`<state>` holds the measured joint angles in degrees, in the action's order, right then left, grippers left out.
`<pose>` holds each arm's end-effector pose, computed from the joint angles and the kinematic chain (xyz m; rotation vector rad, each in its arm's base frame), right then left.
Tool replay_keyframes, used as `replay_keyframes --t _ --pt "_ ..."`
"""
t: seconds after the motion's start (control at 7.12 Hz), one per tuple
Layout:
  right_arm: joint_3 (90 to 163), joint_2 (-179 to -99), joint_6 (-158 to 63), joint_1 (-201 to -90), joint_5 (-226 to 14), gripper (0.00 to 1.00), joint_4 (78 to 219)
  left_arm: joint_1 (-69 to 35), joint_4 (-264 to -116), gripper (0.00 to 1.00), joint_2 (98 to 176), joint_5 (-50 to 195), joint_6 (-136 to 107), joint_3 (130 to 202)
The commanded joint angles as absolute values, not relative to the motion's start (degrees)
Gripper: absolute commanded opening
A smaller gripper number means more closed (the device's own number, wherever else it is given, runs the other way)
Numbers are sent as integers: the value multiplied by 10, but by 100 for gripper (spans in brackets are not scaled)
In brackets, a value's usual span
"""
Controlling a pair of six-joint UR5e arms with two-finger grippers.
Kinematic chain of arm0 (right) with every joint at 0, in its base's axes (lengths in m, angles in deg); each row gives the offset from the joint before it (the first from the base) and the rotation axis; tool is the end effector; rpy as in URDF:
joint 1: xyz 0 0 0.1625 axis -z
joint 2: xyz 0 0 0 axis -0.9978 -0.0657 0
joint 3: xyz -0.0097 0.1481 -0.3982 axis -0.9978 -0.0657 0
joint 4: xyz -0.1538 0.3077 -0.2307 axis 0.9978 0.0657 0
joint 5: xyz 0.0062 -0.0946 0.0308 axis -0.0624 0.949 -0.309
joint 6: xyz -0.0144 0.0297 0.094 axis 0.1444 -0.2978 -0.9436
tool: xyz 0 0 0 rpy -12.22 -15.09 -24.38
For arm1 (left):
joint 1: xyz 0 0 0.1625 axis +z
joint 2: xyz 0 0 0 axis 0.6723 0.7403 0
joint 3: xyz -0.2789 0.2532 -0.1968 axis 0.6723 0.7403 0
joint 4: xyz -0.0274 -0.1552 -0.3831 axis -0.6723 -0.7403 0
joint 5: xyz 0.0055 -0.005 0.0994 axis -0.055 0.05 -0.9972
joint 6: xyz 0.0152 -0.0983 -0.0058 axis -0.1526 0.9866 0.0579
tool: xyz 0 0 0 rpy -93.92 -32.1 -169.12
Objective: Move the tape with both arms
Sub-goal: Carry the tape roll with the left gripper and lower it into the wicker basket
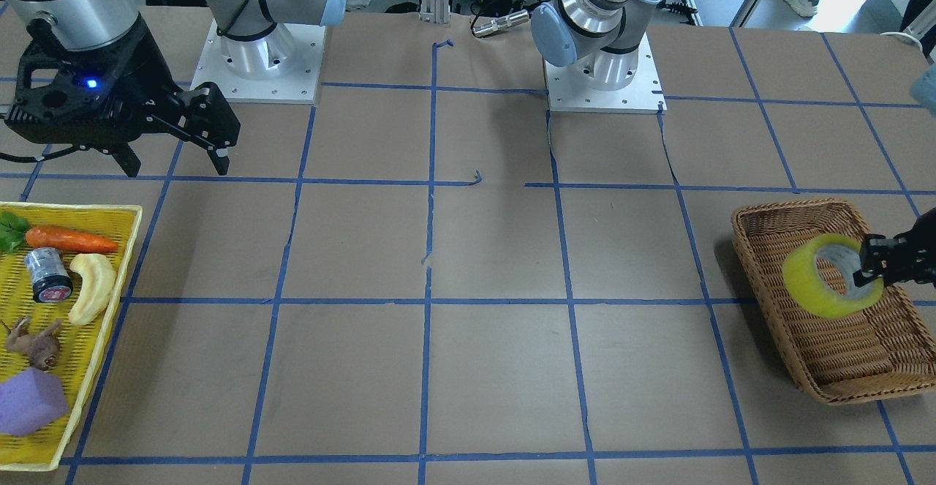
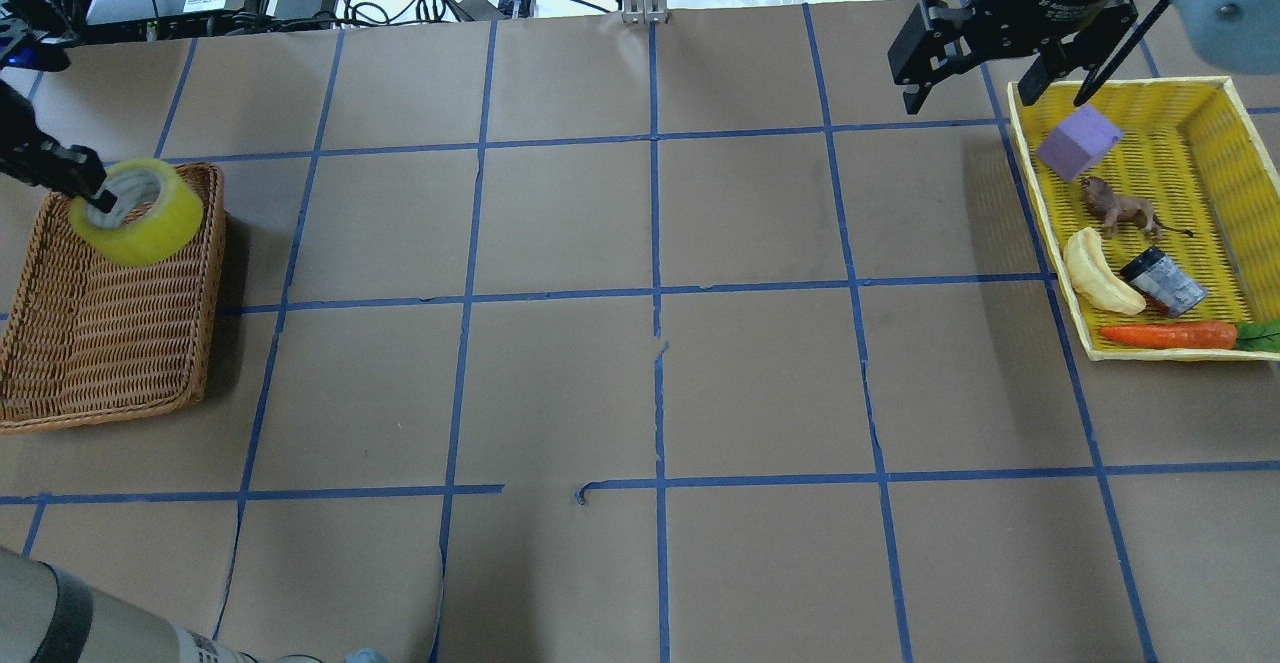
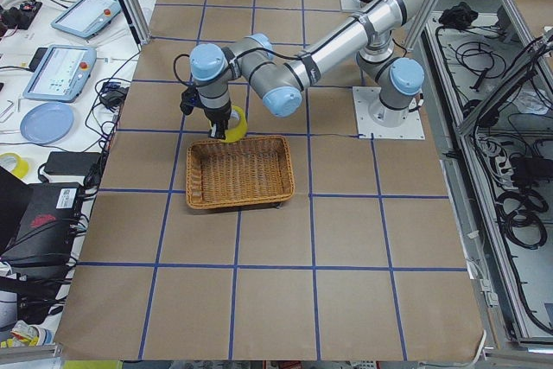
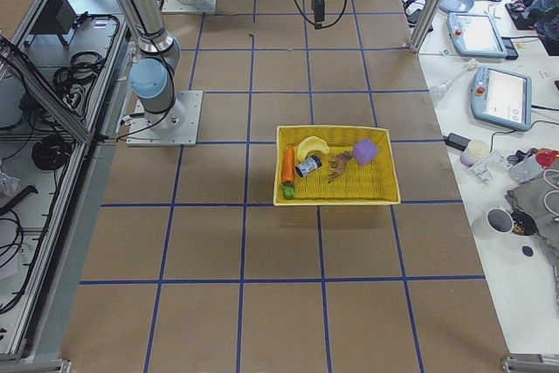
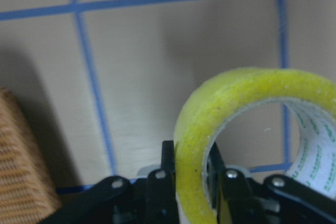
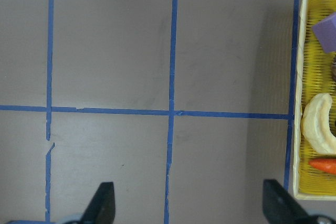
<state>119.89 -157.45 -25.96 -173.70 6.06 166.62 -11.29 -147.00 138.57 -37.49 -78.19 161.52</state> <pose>0.1121 -0.5229 0.5093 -0.0674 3.1243 -0.1702 0.2611 -0.5818 0.3380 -0.3310 -3.0900 -0.0014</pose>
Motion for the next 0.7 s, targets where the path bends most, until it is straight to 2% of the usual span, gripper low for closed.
replay_keyframes --t 0.0,0.28,0.42,0.56 --pt "1200 -1574 -259 -1738 63 100 1666 -47 -1367 0 1396 -353 -855 1689" --pt "1201 -1574 -259 -1738 63 100 1666 -45 -1328 3 1422 -355 -854 1689" --pt "1201 -1574 -259 -1738 63 100 1665 -46 -1326 17 1427 -353 -842 1693" --pt "1201 -1574 -259 -1738 63 100 1665 -46 -1326 49 1428 -340 -815 1690"
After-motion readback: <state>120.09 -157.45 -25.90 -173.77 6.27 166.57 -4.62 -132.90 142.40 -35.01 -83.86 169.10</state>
